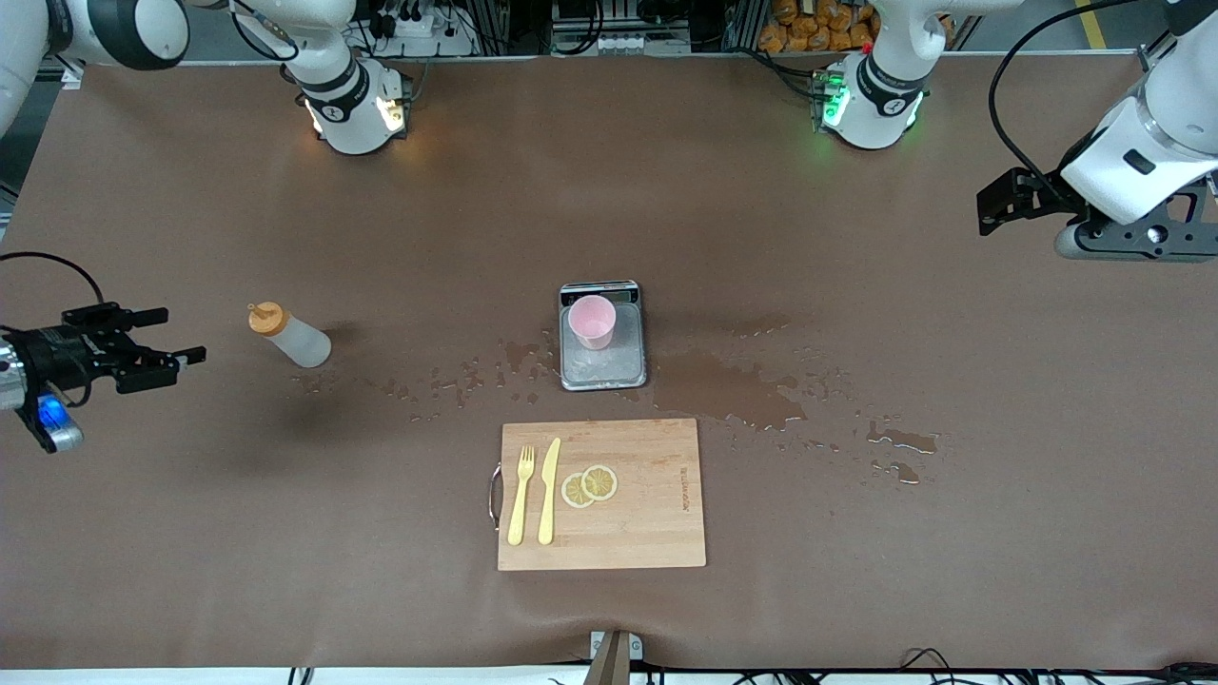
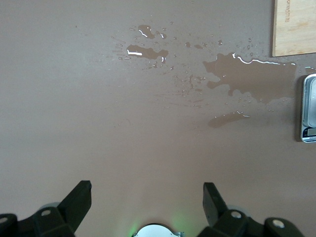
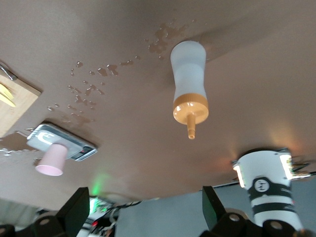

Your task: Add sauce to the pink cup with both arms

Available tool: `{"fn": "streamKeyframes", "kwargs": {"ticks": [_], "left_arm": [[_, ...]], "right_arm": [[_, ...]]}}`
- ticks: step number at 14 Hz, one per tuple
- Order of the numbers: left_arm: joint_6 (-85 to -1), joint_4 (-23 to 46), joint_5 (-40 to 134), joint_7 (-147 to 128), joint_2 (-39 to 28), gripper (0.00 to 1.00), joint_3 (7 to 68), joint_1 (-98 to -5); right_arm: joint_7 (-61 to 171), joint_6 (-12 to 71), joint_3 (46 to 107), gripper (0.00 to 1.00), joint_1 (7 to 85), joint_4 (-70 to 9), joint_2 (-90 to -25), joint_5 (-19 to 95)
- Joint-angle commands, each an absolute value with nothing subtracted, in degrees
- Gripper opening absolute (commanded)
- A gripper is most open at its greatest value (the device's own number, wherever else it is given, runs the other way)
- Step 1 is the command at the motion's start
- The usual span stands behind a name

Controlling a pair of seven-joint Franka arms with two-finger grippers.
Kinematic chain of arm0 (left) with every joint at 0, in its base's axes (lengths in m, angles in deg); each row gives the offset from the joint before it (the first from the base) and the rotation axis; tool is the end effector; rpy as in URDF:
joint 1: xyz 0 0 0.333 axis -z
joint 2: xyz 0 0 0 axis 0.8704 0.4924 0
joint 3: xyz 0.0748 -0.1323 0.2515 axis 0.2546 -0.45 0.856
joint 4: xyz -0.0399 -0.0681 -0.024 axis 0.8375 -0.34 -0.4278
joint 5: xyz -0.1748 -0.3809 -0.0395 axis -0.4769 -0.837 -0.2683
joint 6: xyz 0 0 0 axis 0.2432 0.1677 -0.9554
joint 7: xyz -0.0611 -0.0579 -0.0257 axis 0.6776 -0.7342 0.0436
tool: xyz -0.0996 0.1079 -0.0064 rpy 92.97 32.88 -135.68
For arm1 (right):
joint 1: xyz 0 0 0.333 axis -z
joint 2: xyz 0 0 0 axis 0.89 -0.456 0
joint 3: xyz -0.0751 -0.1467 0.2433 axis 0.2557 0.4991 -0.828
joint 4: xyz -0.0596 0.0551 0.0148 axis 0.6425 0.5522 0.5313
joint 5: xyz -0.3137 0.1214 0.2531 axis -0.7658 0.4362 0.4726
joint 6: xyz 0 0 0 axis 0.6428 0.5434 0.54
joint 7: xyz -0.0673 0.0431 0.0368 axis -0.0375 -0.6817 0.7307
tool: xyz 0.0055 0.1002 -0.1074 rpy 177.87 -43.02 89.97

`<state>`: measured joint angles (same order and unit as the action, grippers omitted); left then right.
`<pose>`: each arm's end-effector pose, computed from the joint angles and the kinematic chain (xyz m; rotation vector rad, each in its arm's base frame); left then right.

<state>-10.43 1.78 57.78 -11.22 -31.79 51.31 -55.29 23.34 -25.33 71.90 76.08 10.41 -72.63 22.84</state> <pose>0.5576 -0.0918 0.5581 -3.0965 0.1343 0.1416 0.6496 -0.0910 0.3889 -2.5561 0.8221 0.9301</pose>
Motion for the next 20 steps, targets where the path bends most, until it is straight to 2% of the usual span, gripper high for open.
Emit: {"fn": "streamKeyframes", "kwargs": {"ticks": [1,6,8,14,20], "left_arm": [[-9.8,1.6,58.5,-10.3,-32.2,1.00,51.0,-55.4],[-9.8,1.6,58.4,-10.3,-32.3,1.00,51.0,-55.3],[-9.8,1.6,58.4,-10.2,-32.3,1.00,50.9,-55.2],[-10.9,1.3,58.2,-10.3,-32.9,1.00,51.2,-56.1],[-13.2,1.4,56.3,-10.2,-33.4,1.00,51.4,-56.1]], "right_arm": [[24.9,-24.5,72.0,1.00,71.3,8.9,-66.5,15.9],[28.5,-22.1,72.0,1.00,63.8,6.8,-57.7,9.0],[30.8,-19.8,72.0,1.00,62.6,3.6,-54.2,8.0],[35.1,-3.4,72.0,1.00,62.4,-19.5,-35.2,7.0],[37.1,-0.4,72.0,1.00,60.8,-19.6,-32.3,1.9]]}}
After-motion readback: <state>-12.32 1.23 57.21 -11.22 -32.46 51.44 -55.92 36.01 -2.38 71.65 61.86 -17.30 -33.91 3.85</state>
